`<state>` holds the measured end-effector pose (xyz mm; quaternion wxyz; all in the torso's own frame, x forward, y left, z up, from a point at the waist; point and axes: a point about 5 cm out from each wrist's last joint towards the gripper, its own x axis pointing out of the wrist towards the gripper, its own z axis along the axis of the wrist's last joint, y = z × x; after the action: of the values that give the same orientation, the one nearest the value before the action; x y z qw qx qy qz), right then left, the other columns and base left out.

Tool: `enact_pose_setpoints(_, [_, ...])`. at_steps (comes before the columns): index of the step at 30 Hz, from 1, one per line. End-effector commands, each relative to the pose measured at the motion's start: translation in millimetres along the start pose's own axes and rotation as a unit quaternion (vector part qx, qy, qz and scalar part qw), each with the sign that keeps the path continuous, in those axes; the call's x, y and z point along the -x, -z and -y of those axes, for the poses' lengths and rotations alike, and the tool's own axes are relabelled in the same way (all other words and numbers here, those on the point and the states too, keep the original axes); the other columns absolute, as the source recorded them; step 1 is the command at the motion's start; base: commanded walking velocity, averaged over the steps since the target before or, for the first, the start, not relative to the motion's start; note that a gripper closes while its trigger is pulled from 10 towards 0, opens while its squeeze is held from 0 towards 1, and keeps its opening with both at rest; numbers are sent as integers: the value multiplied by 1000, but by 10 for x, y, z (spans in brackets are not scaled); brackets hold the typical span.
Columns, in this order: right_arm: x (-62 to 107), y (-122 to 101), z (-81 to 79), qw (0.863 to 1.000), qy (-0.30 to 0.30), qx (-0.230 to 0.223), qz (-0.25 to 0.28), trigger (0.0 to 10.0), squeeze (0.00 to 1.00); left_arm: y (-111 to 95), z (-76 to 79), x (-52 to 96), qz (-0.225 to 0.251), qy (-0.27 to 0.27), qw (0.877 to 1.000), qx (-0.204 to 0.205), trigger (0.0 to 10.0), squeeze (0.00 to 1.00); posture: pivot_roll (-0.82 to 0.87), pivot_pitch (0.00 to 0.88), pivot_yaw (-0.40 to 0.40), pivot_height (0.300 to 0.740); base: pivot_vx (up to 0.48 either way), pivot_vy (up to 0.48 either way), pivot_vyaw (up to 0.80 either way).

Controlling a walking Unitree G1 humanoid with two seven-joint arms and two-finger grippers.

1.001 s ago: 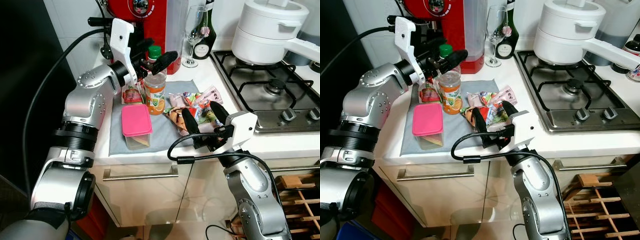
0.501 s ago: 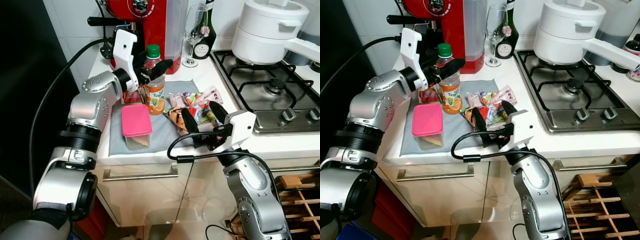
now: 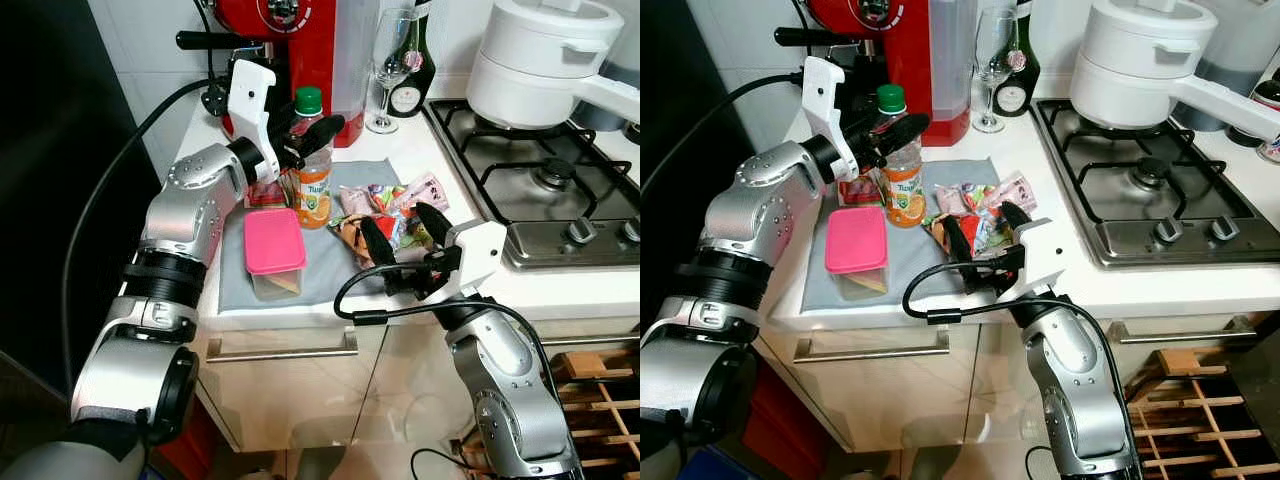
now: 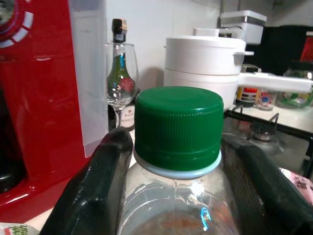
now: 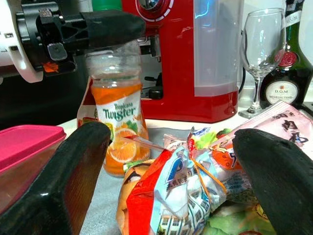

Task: Restocking fridge

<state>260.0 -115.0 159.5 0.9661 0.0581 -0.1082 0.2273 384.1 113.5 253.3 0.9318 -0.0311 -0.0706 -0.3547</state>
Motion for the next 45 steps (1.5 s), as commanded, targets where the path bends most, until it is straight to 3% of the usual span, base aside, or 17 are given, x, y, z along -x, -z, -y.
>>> enact_pose_setpoints(1, [0, 13, 6, 1000, -1, 3, -3, 10000, 0, -302, -6, 6, 61, -3, 998, -22, 0, 0, -111, 0, 41, 740, 0, 0, 0])
enact_pose_setpoints(6, [0, 21, 9, 1000, 1, 2, -4, 10000, 0, -584, 48, 38, 117, 9, 992, -43, 0, 0, -107, 0, 43, 740, 0, 0, 0])
enact_pose_setpoints(12, [-4, 34, 4, 1000, 2, 2, -5, 10000, 0, -700, 96, 71, 136, 9, 989, -59, 0, 0, -104, 0, 45, 740, 0, 0, 0])
enact_pose_setpoints(18, [-2, -47, 105, 998, 49, 20, 20, 10000, 0, -966, 33, 364, 169, -28, 978, -122, 0, 0, -100, 0, 50, 740, 0, 0, 0])
enact_pose_setpoints(19, [-12, -98, 184, 995, 83, 33, 36, 10000, 0, -1018, 16, 442, 181, -48, 973, -133, 3059, 0, -86, 0, 43, 740, 0, 0, 0])
enact_pose_setpoints(21, [-18, -129, 234, 993, 104, 40, 47, 10000, 0, -1038, 13, 479, 190, -64, 970, -138, 3059, 0, -80, 0, 39, 740, 0, 0, 0])
enact_pose_setpoints(22, [-21, -144, 255, 991, 115, 44, 52, 10000, 0, -1025, 22, 483, 192, -67, 970, -135, 10000, 0, -72, 0, 35, 740, 0, 0, 0])
enact_pose_setpoints(25, [-36, -183, 304, 986, 143, 53, 68, 10000, 0, -880, 34, 474, 189, -92, 970, -120, 10000, 0, -65, 0, 30, 740, 0, 0, 0])
enact_pose_setpoints(29, [-49, -184, 309, 986, 144, 55, 70, 10000, 0, -788, 63, 460, 178, -101, 970, -130, 10000, 0, -68, 0, 22, 740, 0, 0, 0])
enact_pose_setpoints(39, [-127, -70, 250, 988, 128, 56, 60, 10000, 0, -684, 102, 405, 170, -139, 966, -136, 10000, 0, -72, 0, 10, 740, -192, 0, 0])
enact_pose_setpoints(43, [-114, -24, 238, 989, 128, 53, 53, 10000, 0, -723, 79, 427, 183, -161, 956, -163, 10000, 0, -71, 0, 6, 740, -386, 0, 0])
enact_pose_setpoints(44, [-106, -5, 239, 989, 127, 53, 51, 10000, 0, -815, 91, 455, 208, -176, 941, -199, 10000, 0, -73, 0, 4, 740, -398, 0, 0])
enact_pose_setpoints(45, [-106, -5, 239, 989, 127, 53, 51, 10000, 0, -815, 91, 455, 208, -176, 941, -199, 10000, 0, -73, 0, 4, 740, -398, 0, 0])
